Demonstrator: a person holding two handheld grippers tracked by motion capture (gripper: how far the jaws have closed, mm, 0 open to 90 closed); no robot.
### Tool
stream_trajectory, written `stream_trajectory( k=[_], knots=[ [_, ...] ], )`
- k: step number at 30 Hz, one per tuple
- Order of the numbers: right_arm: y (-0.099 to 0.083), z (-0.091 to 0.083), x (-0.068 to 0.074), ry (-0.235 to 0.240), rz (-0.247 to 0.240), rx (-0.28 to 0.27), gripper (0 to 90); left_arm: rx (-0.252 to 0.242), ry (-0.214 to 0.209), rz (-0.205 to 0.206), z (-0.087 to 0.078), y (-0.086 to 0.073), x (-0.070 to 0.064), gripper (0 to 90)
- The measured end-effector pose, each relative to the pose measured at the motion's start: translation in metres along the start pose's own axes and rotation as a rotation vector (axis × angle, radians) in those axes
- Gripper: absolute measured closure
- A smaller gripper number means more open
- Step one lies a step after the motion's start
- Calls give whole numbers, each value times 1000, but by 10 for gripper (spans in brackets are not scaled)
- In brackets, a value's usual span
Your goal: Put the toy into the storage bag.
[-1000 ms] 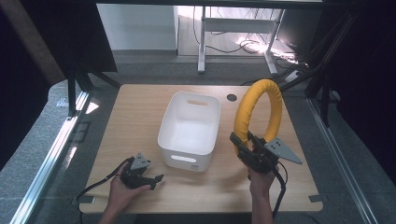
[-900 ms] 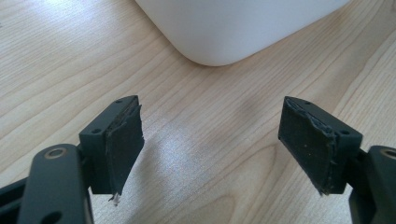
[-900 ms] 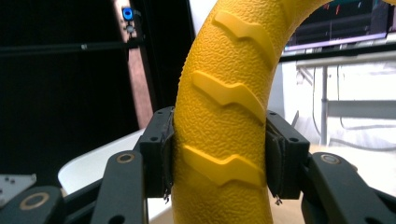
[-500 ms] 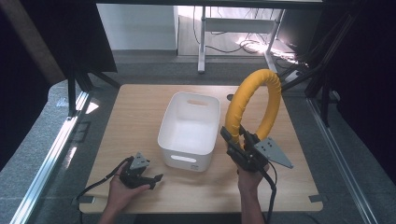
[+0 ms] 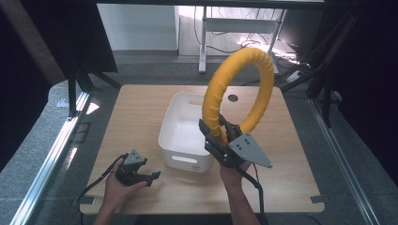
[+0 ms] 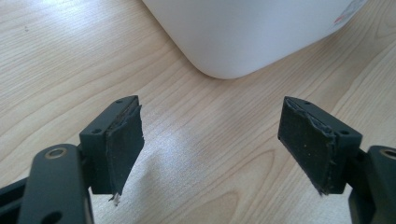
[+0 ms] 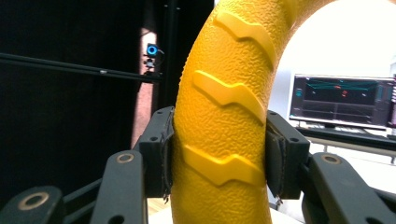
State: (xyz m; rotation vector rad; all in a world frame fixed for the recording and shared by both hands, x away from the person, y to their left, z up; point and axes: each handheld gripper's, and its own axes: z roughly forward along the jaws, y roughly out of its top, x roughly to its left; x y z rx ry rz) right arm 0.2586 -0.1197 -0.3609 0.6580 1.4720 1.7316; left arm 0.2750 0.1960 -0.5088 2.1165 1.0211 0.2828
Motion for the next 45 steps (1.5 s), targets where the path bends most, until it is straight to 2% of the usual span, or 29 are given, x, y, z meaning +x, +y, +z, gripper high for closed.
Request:
stream_trajectory(
  k=[1,6,10,13,17,23,28,32,36,41,43,45],
  knots=[
    [0,6,6,8,-18,-3,509,0,-7,-8,-1,1,1,221],
    [-1,17,17,26,-40,-5,508,-1,-10,-39,-7,4,6,220],
    [-3,27,25,49,-35,0,508,25,0,-17,-13,8,9,218],
    [-4,34,30,65,-42,12,508,19,-13,-24,-19,11,12,217],
    [-6,43,35,85,-34,19,508,15,2,-34,-25,14,16,215],
    [-6,56,39,115,-16,26,507,-23,-7,-74,-35,18,24,211],
    [-5,67,43,131,9,30,507,-43,-16,-89,-41,20,29,211],
    [-5,72,47,139,5,32,507,-51,-5,-93,-45,21,33,208],
    [-7,76,53,148,-2,37,507,-71,2,-119,-52,25,41,197],
    [-11,79,56,151,-1,43,506,-96,1,-115,-65,35,50,183],
    [-12,80,56,150,1,47,506,-121,2,-116,-77,46,55,179],
    [-13,80,57,153,-2,51,506,-129,-2,-115,-81,50,57,176]
  ],
)
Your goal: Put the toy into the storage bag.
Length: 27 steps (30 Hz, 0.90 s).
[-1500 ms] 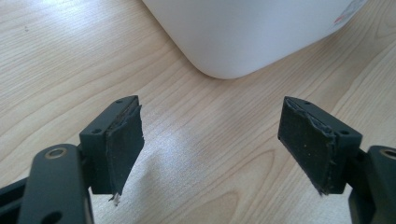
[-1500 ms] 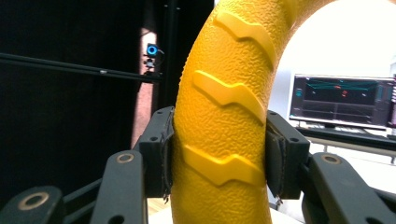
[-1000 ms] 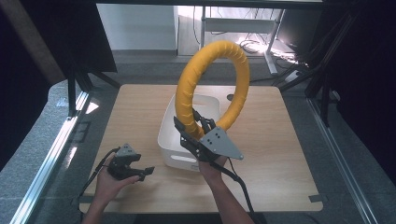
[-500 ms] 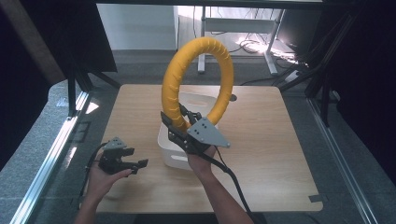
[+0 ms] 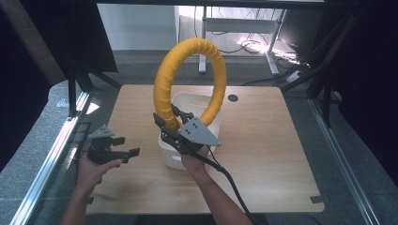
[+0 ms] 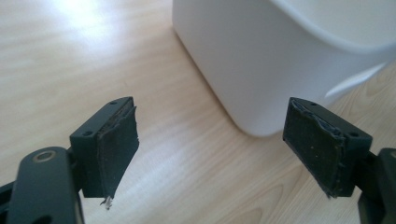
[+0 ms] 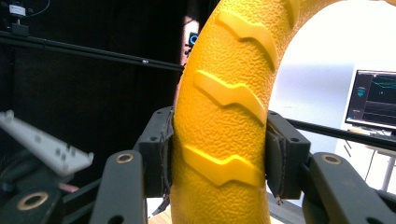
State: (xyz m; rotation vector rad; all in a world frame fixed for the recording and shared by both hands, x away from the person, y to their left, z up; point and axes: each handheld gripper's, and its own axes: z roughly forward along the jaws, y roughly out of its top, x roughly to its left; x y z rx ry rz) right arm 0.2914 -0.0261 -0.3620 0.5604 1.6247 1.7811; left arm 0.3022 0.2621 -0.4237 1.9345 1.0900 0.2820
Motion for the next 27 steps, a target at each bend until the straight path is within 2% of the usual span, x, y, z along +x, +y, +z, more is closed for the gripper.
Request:
stream_trajectory(
  k=[7,16,20,27],
  knots=[
    [-4,2,3,2,0,5,506,-75,-40,22,-29,46,2,176],
    [-10,3,2,1,7,13,506,-130,-93,68,-59,106,-18,184],
    [-11,3,2,2,10,13,506,-139,-97,99,-66,135,-28,183],
    [-12,5,4,4,7,15,506,-132,-146,121,-66,182,-43,178]
  ],
)
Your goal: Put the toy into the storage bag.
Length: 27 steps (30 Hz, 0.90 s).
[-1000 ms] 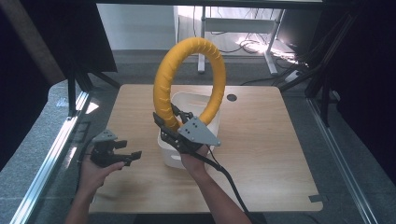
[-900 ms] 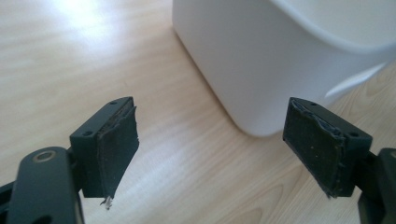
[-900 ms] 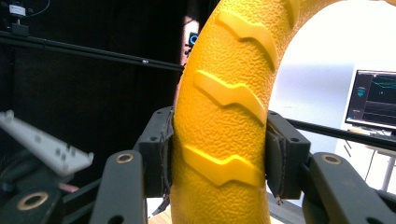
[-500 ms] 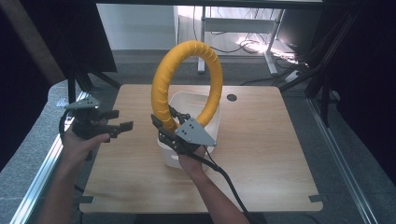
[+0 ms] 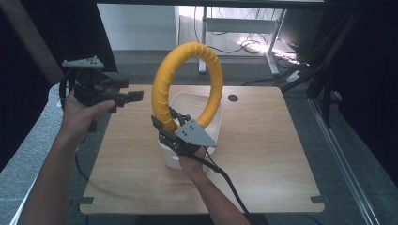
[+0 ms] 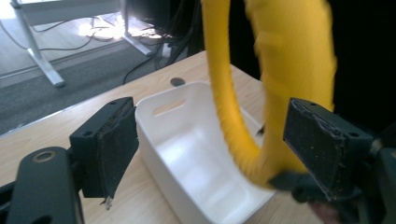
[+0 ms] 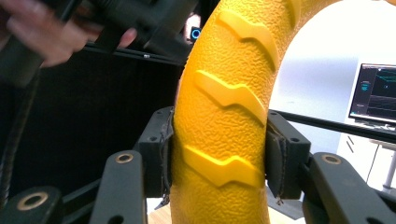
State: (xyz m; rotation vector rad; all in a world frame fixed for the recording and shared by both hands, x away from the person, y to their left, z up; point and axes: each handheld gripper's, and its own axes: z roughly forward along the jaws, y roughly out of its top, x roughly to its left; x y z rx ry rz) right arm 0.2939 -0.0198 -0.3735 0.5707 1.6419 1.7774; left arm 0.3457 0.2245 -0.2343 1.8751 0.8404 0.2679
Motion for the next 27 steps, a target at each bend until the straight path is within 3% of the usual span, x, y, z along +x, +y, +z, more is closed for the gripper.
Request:
stream_trajectory(
  k=[6,11,14,23,27],
  knots=[
    [-2,2,1,6,0,8,506,21,-59,8,2,27,-6,174],
    [-3,2,2,3,-9,11,505,74,-82,8,13,35,-10,163],
    [-4,3,3,1,-14,13,505,87,-118,0,21,39,-12,157],
    [-5,6,6,-2,-25,17,505,163,-101,-5,50,47,-18,168],
    [-5,6,8,-3,-36,17,505,183,-84,-22,61,49,-16,226]
  ],
)
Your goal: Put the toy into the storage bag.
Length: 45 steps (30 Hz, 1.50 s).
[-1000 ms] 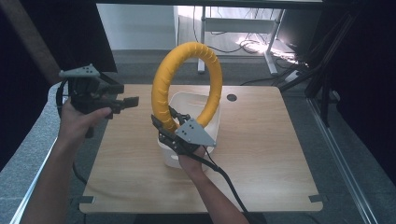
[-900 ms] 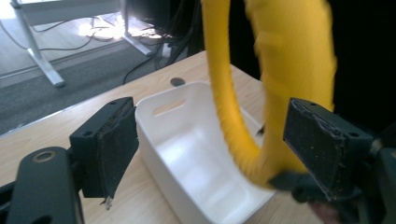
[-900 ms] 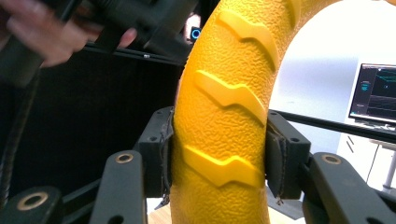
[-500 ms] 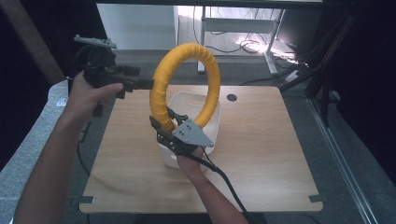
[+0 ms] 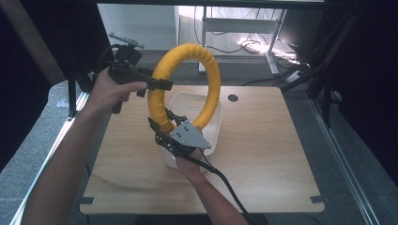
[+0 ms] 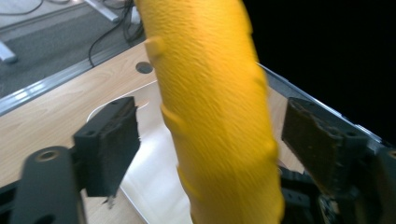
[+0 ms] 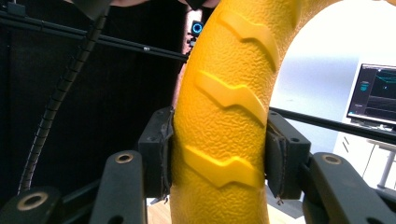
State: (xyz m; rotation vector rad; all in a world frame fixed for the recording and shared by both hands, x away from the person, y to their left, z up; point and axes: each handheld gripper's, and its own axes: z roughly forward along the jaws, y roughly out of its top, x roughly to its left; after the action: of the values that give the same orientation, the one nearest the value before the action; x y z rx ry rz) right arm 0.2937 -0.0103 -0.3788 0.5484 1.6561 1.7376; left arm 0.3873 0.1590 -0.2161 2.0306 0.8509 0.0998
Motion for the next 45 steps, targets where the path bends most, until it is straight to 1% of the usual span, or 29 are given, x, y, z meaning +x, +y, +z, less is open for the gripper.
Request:
stream_trajectory(
  k=[2,3,6,9,15,17,18,19,21,22,23,24,26,27,28,31,33,34,35,36,37,38,39,41,45],
  knots=[
    [0,0,0,-4,-8,3,505,8,3,-10,4,1,1,279],
    [0,0,1,-4,-8,0,505,8,-6,-13,6,2,2,296],
    [0,1,0,-2,2,9,505,4,-11,-20,8,3,1,425],
    [-2,2,-1,1,9,14,503,23,-6,-28,10,5,2,435],
    [-3,4,-3,2,12,24,502,25,2,-41,13,6,2,445],
    [-3,4,-2,2,7,23,501,41,-1,-40,13,7,1,443],
    [-3,4,-2,0,0,22,500,44,-2,-42,13,8,0,441],
    [-3,3,-2,-3,0,19,500,44,-5,-55,15,9,0,439],
    [-3,4,-2,-3,0,17,500,47,-6,-54,16,9,0,440],
    [-2,4,-2,-4,-4,17,500,54,-4,-54,18,10,0,443],
    [-2,4,-1,-1,-10,16,500,64,-11,-56,21,10,0,442],
    [-1,4,0,3,-19,18,501,69,-9,-50,24,10,-2,439],
    [0,3,3,-2,-35,16,501,53,1,-39,24,11,-4,471],
    [0,3,2,-5,-33,13,501,42,8,-42,24,12,-5,489],
    [0,3,2,-10,-33,12,501,42,12,-41,23,13,-5,521],
    [-2,3,-1,-8,-35,21,502,70,20,-45,25,15,-2,532],
    [-4,3,-1,-12,-29,20,502,79,12,-45,26,15,-2,531],
    [-4,3,-1,-12,-24,16,501,78,2,-44,27,16,-1,504],
    [-4,3,-1,-12,-24,16,501,60,-3,-51,25,16,-1,504],
    [-4,3,-1,-13,-18,17,500,41,-9,-61,23,17,-1,447],
    [-5,3,-2,-11,-7,19,500,37,-13,-65,20,19,0,408],
    [-5,3,-2,-7,4,19,500,33,-11,-60,18,19,1,402],
    [-6,2,-4,-9,9,23,499,32,-2,-57,17,20,1,440],
    [-7,3,-4,-8,10,25,499,45,7,-57,16,21,2,446],
    [-8,4,-3,-10,5,31,498,56,9,-66,18,21,5,450]
  ],
)
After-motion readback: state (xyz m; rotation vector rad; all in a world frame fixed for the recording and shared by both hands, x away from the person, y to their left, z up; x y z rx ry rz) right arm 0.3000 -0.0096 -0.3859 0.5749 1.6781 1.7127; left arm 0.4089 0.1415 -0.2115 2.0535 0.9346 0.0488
